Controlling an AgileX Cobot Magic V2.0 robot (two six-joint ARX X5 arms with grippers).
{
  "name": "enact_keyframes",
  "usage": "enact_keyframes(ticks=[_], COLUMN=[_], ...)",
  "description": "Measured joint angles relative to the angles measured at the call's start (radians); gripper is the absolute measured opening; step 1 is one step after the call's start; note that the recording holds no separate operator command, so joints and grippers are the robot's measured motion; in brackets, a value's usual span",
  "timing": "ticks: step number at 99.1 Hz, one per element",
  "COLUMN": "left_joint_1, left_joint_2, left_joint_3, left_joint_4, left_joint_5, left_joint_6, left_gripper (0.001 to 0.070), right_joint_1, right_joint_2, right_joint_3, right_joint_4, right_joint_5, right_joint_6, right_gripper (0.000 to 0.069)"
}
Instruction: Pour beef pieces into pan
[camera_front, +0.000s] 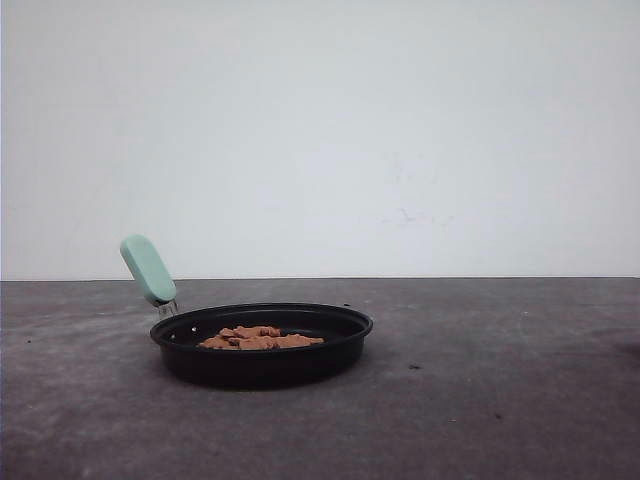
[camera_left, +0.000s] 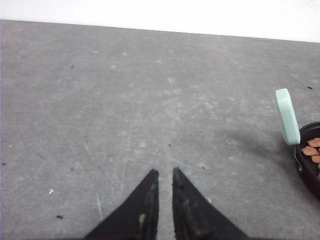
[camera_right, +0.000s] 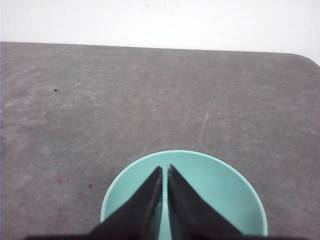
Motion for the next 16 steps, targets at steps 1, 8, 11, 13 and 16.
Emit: enact_keyframes(ticks=[1,8,11,13,16], left_joint_1=[0.0,0.0,0.0,0.0,0.0], left_joint_2=[0.0,0.0,0.0,0.0,0.0], left_joint_3=[0.0,0.0,0.0,0.0,0.0], left_joint_4=[0.0,0.0,0.0,0.0,0.0], left_joint_5=[0.0,0.0,0.0,0.0,0.0], left_joint_6=[0.0,0.0,0.0,0.0,0.0], left_gripper=[0.0023,0.0023,0.0023,0.0023,0.0023], right_joint_1=[0.0,0.0,0.0,0.0,0.0], right_joint_2=[0.0,0.0,0.0,0.0,0.0], right_joint_3=[0.0,0.0,0.0,0.0,0.0], right_joint_4=[0.0,0.0,0.0,0.0,0.0], right_joint_5=[0.0,0.0,0.0,0.0,0.0], right_joint_6=[0.0,0.0,0.0,0.0,0.0], right_gripper=[0.0015,0.0015,0.0015,0.0015,0.0015])
